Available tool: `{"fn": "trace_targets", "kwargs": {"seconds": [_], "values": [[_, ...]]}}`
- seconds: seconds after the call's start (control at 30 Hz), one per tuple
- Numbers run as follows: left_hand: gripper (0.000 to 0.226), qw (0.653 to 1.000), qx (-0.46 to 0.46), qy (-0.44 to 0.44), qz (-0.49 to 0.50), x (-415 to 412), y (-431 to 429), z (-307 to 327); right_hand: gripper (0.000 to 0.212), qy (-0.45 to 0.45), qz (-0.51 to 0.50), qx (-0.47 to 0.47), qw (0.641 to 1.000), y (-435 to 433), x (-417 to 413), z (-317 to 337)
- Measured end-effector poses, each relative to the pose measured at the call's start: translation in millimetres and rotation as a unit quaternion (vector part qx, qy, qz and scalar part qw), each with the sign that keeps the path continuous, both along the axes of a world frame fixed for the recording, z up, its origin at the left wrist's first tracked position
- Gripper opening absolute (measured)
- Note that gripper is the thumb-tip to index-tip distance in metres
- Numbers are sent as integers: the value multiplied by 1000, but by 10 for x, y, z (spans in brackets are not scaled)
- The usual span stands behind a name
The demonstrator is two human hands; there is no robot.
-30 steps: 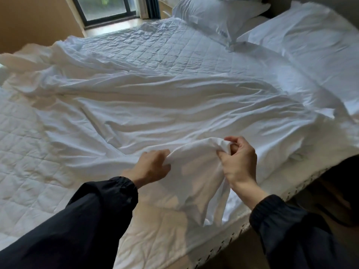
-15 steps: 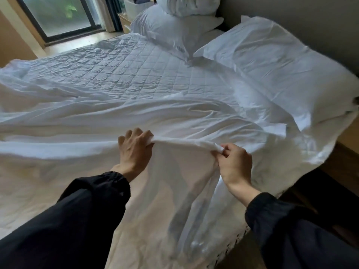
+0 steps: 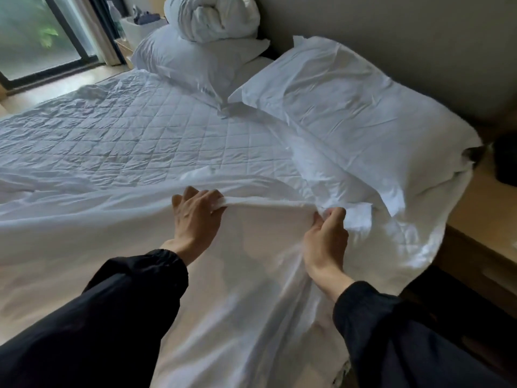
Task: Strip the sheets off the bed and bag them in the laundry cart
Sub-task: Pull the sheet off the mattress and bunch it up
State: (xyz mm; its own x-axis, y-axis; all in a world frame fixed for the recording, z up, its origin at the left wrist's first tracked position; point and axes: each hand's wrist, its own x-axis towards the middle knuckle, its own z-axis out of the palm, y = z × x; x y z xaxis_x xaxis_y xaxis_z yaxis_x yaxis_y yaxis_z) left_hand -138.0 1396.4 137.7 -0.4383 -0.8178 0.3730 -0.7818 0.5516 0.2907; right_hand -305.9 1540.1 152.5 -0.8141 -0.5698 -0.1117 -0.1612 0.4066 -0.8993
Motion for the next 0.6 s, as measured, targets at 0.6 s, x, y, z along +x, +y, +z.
{"fn": "trace_targets", "kwargs": {"seconds": [0.6], "values": [[24, 971, 124, -165, -120, -1699, -1292, -1235, 7, 125, 2, 302, 945, -1064, -1614, -1237]]}}
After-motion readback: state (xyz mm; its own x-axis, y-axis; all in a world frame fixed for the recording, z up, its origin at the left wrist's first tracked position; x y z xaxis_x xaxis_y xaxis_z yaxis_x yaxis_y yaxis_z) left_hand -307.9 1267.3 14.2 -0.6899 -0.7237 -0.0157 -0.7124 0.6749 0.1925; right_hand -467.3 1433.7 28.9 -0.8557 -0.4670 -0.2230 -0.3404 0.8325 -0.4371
